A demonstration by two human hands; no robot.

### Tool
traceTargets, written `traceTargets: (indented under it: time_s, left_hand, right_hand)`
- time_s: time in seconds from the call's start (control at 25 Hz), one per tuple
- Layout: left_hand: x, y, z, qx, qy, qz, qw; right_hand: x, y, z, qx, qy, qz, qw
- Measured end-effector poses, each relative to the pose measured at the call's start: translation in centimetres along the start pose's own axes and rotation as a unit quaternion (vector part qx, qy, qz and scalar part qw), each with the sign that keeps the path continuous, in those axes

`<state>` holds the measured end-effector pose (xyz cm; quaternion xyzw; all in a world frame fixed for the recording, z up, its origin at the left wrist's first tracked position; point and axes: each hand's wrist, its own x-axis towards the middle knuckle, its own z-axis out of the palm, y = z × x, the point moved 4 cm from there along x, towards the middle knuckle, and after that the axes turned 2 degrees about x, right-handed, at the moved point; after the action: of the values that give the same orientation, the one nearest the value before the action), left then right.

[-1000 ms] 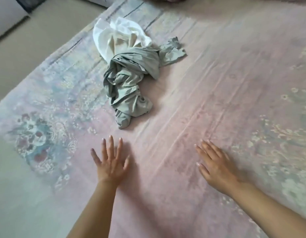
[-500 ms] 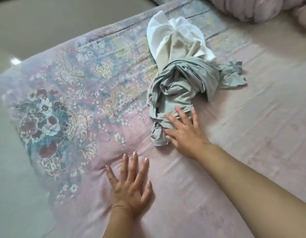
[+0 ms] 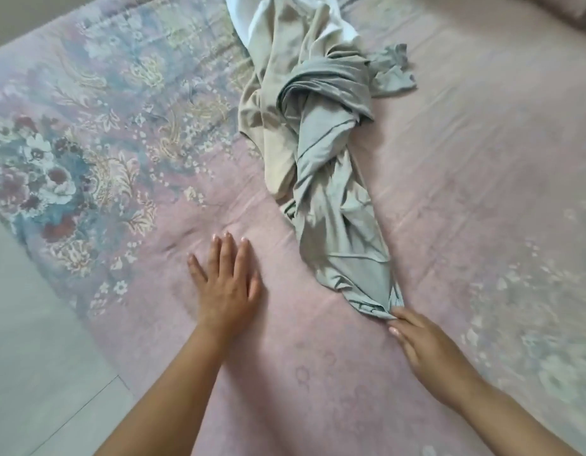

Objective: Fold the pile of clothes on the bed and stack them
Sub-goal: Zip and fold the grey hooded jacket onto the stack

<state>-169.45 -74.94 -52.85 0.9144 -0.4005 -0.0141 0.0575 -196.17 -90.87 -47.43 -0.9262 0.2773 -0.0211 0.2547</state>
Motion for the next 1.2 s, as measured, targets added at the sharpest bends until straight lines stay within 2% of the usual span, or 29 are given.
traceTargets:
  time_s: [0.12,0.2,0.4,0.56,0.72,0.8,0.88,0.96,1.08,1.2]
  left_hand:
    - [-3.1,3.9,-2.3,-0.059,0.03,0.079,0.995]
    - [-5.5,7.5,-3.7,-0.099,0.028,0.147,0.984]
    - [-10.0,15.1,-4.4,-0.082,-0.04,0.306,0.948]
    - [-9.0,19.9,-4.7,-0.068,-0.078,0.333,0.937]
    - [-8.8,24.7,-6.0,-0.056,-0.093,0.352,0.93]
    - [-9.4,26.7,-6.6,-0.026,-0.129,0.369,0.92]
    - [-10.5,27.4,-5.6,0.053,-0.181,0.37,0.91]
    - [-11.6,27.4,-5.3,0.064,-0.17,0.383,0.906]
    - [-12.9,26.7,-4.8,0.06,-0.123,0.41,0.902]
    - [-13.5,25.5,-4.0,0.061,-0.116,0.448,0.885]
  right_hand:
    - [-8.8,2.1,-1.4,0.099,-0.012,0.147,0.984]
    - [-11.9,2.9,-2.8,0.138,0.006,0.204,0.969]
    - [-16.9,3.8,-6.8,0.168,0.028,0.219,0.961]
    - [-18.9,5.1,-8.8,0.237,0.098,0.24,0.936]
    - [-22.0,6.4,-10.6,0.263,0.116,0.29,0.913]
    - [-24.0,7.8,-11.4,0.297,0.144,0.356,0.874]
    - [-26.7,10.0,-11.1,0.351,0.167,0.46,0.798]
    - [-29.9,11.7,-10.3,0.361,0.15,0.559,0.731]
    - [-33.5,12.4,-8.8,0.325,0.109,0.63,0.697]
    - [-34.2,12.0,-8.3,0.32,0.134,0.645,0.681]
